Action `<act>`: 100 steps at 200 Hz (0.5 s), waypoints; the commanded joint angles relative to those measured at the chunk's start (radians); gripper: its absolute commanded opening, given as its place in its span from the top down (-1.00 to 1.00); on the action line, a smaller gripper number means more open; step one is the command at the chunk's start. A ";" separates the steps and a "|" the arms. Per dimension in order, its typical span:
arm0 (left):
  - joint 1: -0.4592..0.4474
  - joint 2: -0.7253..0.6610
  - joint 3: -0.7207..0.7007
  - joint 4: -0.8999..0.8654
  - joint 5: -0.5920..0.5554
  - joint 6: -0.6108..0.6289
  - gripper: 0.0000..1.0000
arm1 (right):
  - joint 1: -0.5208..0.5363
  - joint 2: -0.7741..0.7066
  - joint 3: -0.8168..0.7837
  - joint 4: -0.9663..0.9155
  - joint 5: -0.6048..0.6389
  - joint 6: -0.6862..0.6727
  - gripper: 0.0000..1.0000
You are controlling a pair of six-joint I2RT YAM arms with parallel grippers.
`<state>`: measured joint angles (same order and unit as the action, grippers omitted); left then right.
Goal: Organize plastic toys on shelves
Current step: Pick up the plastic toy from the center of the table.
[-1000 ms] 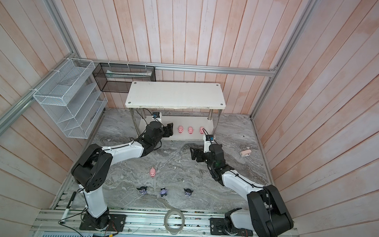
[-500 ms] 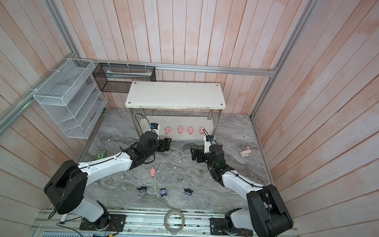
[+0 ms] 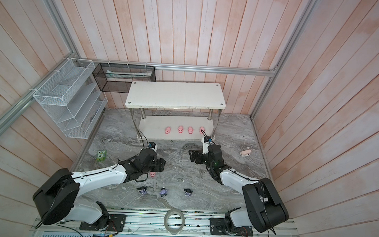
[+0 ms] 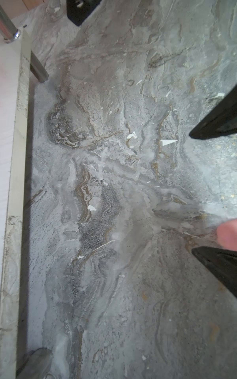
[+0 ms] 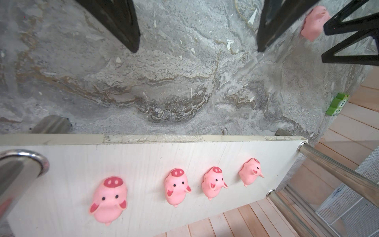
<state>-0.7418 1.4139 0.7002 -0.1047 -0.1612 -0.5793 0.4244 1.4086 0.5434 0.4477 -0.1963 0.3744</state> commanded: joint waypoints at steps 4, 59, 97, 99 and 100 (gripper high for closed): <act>-0.016 -0.019 -0.040 -0.078 -0.012 -0.078 -0.65 | -0.004 0.004 0.015 0.029 -0.017 0.010 -0.79; -0.043 0.004 -0.070 -0.117 -0.020 -0.161 -0.63 | -0.004 0.002 0.010 0.028 -0.014 0.008 -0.79; -0.074 0.020 -0.058 -0.148 -0.068 -0.195 -0.54 | -0.003 0.007 0.010 0.031 -0.015 0.008 -0.79; -0.074 0.020 -0.058 -0.150 -0.069 -0.196 -0.53 | -0.003 0.008 0.009 0.031 -0.015 0.009 -0.79; -0.075 0.022 -0.059 -0.151 -0.070 -0.197 -0.52 | -0.004 0.009 0.010 0.031 -0.015 0.009 -0.78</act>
<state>-0.8013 1.4197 0.6380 -0.2256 -0.1902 -0.7383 0.4244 1.4086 0.5434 0.4553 -0.2008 0.3744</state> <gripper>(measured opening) 0.776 0.893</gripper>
